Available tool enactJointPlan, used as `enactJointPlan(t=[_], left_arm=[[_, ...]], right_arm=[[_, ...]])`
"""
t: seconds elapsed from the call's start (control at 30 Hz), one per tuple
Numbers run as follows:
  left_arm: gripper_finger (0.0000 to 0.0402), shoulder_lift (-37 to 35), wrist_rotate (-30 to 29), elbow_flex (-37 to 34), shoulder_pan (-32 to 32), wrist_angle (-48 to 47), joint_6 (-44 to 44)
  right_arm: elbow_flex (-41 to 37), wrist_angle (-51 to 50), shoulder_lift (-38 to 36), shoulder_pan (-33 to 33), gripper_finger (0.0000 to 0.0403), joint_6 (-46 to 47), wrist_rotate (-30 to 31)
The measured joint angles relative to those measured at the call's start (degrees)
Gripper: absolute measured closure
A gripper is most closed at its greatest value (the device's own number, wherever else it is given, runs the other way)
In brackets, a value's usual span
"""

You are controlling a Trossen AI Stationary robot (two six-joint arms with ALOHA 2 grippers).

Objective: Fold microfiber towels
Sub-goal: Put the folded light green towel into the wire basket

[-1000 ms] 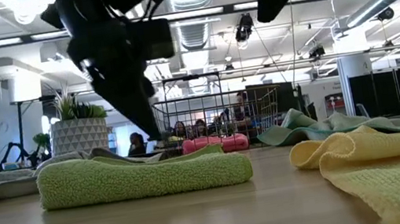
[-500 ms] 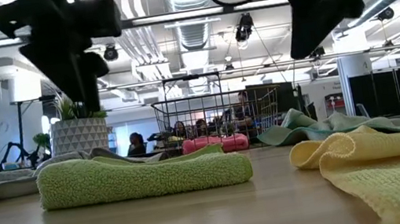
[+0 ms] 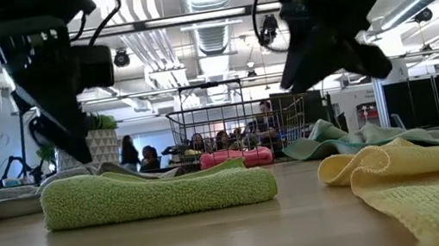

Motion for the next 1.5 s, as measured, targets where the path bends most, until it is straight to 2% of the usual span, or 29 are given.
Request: enactJointPlan(t=[0.23,0.4,0.5,0.67,1.13,1.23,1.37,1.5], left_arm=[[0.0173,0.08,0.51,-3.68,-0.22,2.07,-6.95],[0.0173,0.08,-0.09,-6.11,-0.22,8.11,-9.75],[0.0173,0.79,-1.59,-7.73,-0.20,12.47,-12.95],[0.0173,4.11,-2.69,-8.20,-0.24,14.00,-15.79],[0.0173,16.90,-3.77,-7.96,-0.28,30.78,-21.20],[0.0173,18.88,-3.02,-7.65,-0.28,34.94,-21.80],[0.0174,19.75,-2.69,-6.99,-0.39,36.62,-21.77],[0.0195,19.52,-2.69,-6.91,-0.39,36.52,-21.71]], right_arm=[[-0.33,7.07,6.20,-4.86,0.0274,-0.81,-7.33],[0.26,12.05,10.94,-6.73,0.0237,-2.34,-11.09],[1.03,15.40,13.76,-7.35,0.0222,-3.11,-12.54],[3.16,16.43,17.44,-8.05,0.0209,-3.20,-12.52],[7.46,17.00,23.00,-8.94,0.0206,-5.51,-12.60],[8.95,16.72,23.82,-8.99,0.0209,-7.32,-14.88],[10.59,15.64,24.02,-8.94,0.0228,-10.44,-17.06],[11.32,15.78,24.00,-8.94,0.0270,-10.78,-17.23]])
